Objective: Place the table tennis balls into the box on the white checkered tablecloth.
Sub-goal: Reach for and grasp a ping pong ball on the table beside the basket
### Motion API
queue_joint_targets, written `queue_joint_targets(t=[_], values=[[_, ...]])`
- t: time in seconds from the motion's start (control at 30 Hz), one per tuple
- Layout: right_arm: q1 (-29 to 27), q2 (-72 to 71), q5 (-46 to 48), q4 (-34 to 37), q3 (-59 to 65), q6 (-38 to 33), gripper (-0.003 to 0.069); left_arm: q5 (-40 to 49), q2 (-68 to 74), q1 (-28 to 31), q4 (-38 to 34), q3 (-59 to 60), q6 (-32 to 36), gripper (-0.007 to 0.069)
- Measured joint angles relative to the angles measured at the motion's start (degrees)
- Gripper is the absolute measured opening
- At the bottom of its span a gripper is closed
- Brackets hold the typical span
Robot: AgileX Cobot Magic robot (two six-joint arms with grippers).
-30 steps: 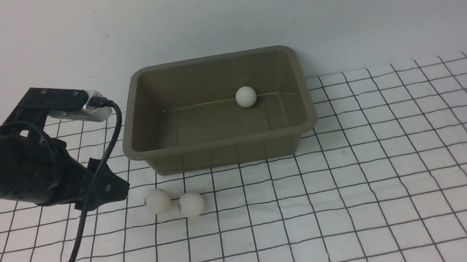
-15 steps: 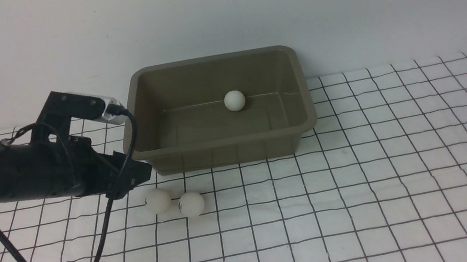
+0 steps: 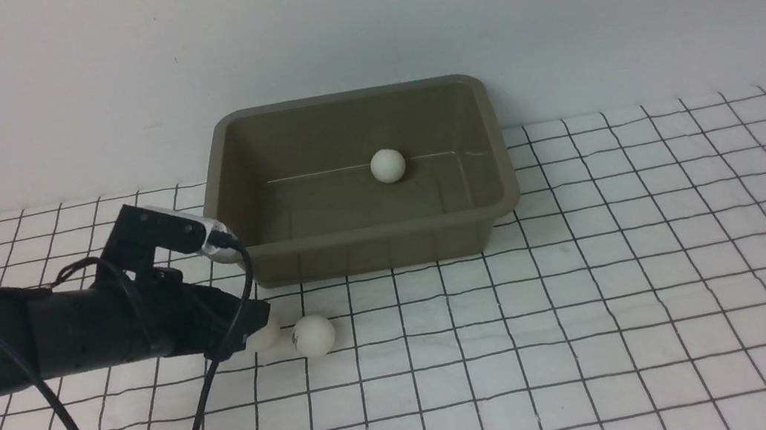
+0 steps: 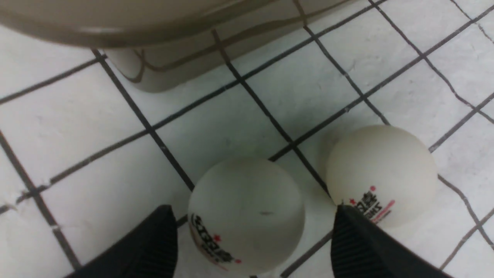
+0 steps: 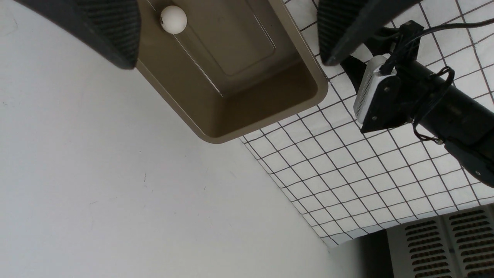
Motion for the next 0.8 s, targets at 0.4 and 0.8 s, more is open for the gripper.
queue_joint_targets(t=[0.4, 0.8], values=[[0.0, 0.0, 0.6, 0.0, 0.0, -0.7, 0.0558, 4.5, 0.3, 0.0, -0.3, 0.2, 1.8, 0.0335], [0.0, 0.0, 0.6, 0.0, 0.0, -1.5, 0.0556, 4.0, -17.3, 0.0, 10.1, 3.2, -9.0, 0.0335]])
